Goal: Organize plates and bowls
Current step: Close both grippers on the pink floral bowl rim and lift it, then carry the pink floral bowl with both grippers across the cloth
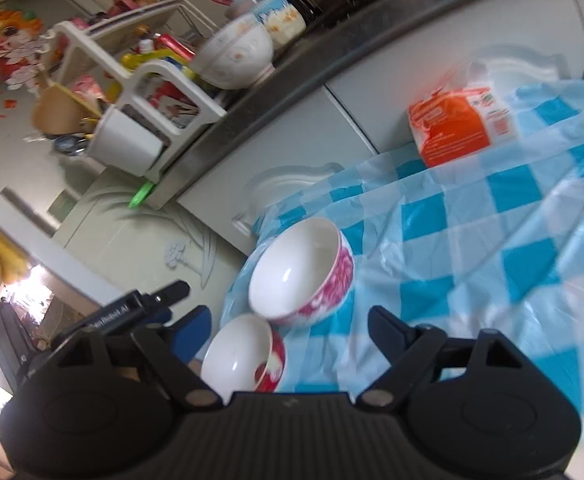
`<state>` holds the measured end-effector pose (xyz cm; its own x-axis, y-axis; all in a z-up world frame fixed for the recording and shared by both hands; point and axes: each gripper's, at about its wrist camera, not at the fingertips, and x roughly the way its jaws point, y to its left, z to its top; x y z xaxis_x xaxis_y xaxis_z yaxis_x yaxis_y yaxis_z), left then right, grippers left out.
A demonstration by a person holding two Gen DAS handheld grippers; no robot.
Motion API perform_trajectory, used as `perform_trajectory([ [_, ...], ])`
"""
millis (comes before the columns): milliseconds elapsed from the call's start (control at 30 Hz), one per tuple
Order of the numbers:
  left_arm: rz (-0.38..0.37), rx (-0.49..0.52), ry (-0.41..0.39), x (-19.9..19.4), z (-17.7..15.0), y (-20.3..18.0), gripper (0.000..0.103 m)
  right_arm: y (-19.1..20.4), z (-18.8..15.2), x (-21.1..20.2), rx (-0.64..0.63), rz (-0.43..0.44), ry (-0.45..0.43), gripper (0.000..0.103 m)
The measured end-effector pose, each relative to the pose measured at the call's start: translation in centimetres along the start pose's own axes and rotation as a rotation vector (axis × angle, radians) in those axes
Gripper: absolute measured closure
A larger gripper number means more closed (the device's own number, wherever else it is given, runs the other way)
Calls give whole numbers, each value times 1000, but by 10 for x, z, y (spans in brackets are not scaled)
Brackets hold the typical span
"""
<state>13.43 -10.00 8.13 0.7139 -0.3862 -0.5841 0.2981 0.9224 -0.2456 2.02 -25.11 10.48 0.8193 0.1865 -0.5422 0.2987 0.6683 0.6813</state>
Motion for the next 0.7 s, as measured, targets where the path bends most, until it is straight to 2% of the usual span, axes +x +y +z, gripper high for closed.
perform_trajectory([
  [133,-22,-15,53,34,0,1,54,-5,12,38,-11,13,33,24],
  [267,-39,28,80,58,1,-6,57,-11,18,71,-18,17,58,26],
  [400,-28,56,121,76,1,-9,61,-21,20,98,5,11,89,33],
  [700,-42,76,144,96,1,-11,67,-38,23,122,63,12,114,41],
])
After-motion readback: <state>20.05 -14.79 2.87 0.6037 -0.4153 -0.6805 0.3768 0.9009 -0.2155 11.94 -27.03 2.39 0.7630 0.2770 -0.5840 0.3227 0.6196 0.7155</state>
